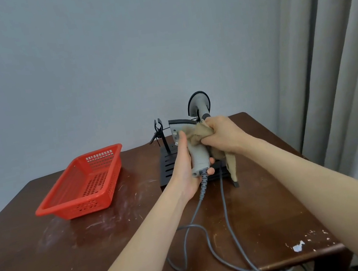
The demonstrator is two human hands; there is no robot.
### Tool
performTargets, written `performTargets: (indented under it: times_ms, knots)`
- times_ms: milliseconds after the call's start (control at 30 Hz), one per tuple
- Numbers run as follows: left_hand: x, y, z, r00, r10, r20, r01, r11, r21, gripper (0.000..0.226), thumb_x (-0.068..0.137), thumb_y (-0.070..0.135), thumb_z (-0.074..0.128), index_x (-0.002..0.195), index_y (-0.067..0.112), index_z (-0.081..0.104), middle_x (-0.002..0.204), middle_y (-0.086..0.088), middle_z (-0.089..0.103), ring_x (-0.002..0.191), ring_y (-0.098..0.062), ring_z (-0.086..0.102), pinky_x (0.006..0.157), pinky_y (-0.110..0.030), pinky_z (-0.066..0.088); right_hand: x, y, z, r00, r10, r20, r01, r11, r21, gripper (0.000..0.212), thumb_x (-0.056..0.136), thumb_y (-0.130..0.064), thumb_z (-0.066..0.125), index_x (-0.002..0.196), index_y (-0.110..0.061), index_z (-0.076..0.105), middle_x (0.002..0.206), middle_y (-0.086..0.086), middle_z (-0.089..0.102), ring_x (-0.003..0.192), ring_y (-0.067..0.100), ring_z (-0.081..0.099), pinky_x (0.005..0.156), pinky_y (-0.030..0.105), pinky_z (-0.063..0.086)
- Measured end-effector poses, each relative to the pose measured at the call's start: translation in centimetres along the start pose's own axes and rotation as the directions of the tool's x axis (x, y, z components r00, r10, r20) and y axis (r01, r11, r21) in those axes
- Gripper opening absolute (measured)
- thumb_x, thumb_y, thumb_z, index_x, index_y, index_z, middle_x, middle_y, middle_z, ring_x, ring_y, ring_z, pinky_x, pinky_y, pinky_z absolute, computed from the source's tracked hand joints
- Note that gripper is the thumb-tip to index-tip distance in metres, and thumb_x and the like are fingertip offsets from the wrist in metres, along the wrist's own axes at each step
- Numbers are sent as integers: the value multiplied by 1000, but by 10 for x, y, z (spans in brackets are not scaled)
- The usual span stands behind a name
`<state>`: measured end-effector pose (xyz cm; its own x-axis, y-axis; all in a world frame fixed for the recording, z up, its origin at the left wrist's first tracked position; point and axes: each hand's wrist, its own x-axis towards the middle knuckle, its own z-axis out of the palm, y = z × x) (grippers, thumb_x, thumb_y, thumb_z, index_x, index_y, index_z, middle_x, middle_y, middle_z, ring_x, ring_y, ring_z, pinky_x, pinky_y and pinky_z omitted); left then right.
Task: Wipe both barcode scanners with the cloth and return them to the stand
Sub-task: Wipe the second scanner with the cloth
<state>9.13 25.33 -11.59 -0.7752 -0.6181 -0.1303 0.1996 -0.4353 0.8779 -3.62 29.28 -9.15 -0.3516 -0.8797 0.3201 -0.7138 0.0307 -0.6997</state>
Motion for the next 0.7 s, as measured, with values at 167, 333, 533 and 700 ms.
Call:
performTargets:
  times_ms: [167, 333, 533, 700]
  knots:
    - [0, 3, -3, 999, 24, -25, -24, 1000, 9, 75, 86, 73, 29, 115, 11, 60, 82, -7, 58, 54, -17, 50, 34, -20, 38, -4, -10, 4, 999, -18, 35, 19, 1000, -21, 20, 82, -12, 58, 65, -20, 53, 80, -3, 51, 74, 19, 57, 68, 36, 48]
    - [0, 5, -2, 999, 37, -36, -35, 998, 55, 77, 85, 75, 23, 109, 14, 63, 77, -10, 59, 55, -18, 50, 36, -21, 40, -9, -18, 8, 996, 0, 87, -17, 980, 198, 14, 83, -5, 55, 71, -13, 59, 75, 4, 58, 57, 24, 61, 52, 33, 52]
    - [0, 5, -4, 998, 38, -54, -38, 999, 4, 87, 84, 75, 25, 126, 6, 54, 81, -8, 59, 54, -17, 51, 35, -20, 39, -1, -15, 6, 1000, -24, -12, 23, 999, -48, 12, 87, -11, 53, 76, -16, 57, 96, 2, 53, 90, 24, 57, 80, 39, 49]
    - [0, 5, -3, 991, 62, -114, -67, 997, -39, 75, 85, 75, 27, 94, 13, 68, 76, -8, 66, 53, -18, 50, 36, -20, 36, -17, -22, 9, 980, -3, 200, -52, 961, 271, 15, 81, 2, 49, 74, -11, 51, 67, 10, 55, 52, 22, 53, 53, 32, 46]
